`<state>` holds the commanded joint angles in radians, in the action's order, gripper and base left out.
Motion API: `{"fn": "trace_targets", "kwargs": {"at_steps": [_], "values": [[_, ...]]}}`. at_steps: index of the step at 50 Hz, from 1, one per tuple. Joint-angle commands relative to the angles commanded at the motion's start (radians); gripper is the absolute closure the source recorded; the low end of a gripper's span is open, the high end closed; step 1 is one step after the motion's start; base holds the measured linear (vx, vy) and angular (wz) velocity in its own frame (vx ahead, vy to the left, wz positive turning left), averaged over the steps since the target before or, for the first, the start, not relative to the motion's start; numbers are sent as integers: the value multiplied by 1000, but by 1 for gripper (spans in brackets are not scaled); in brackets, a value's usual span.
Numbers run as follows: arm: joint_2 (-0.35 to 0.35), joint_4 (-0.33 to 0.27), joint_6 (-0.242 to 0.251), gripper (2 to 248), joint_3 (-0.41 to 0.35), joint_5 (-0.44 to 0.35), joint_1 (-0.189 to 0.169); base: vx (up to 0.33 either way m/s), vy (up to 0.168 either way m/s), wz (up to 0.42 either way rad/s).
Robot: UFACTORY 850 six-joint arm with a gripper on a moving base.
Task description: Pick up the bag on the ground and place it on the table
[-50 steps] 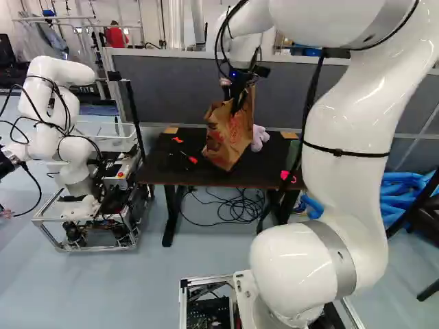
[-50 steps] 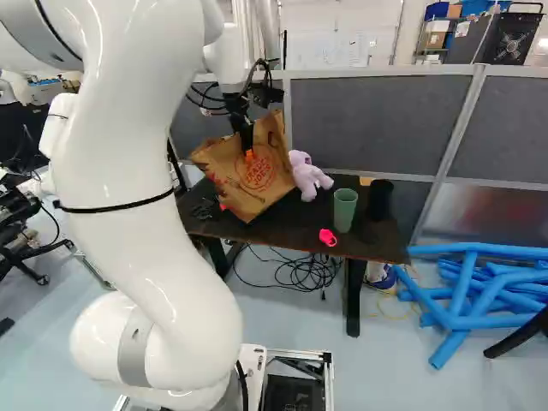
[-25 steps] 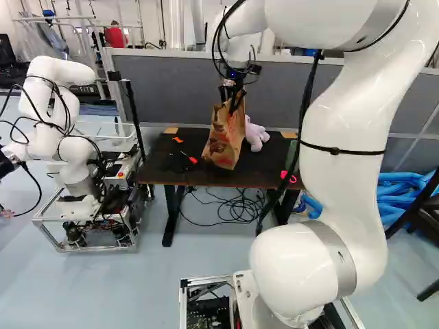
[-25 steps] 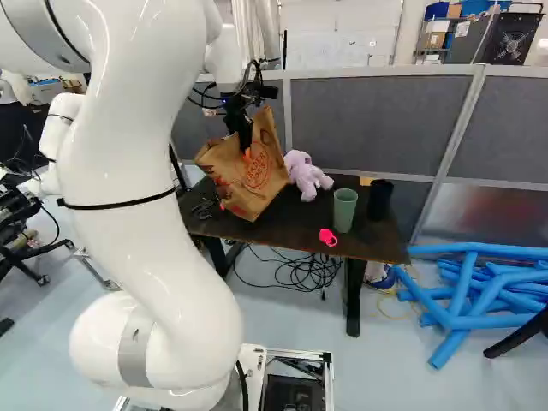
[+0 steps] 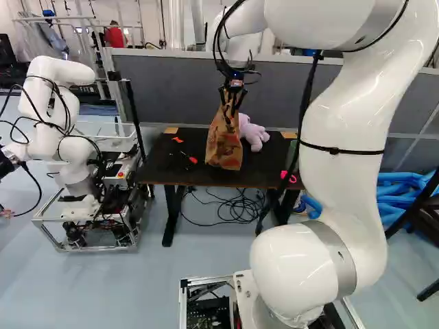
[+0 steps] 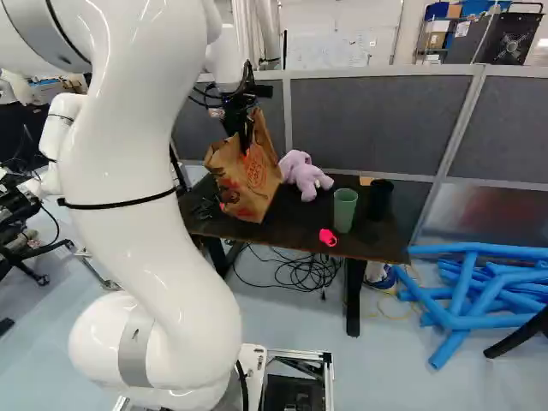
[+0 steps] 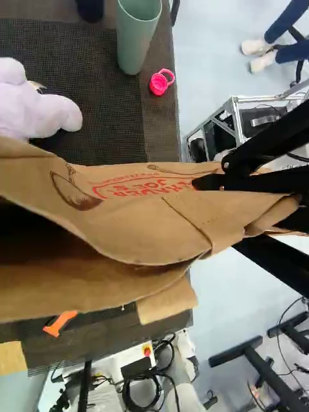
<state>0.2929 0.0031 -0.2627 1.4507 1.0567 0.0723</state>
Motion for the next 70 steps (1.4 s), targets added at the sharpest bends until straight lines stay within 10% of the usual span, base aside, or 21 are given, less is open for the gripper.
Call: {"fn": "trace_targets", "kwargs": {"at_steps": [58, 70], "values": [[175, 0, 610, 229, 231, 122, -32, 0, 0, 0], [213, 0, 649, 229, 284, 151, -36, 0, 0, 0]]}}
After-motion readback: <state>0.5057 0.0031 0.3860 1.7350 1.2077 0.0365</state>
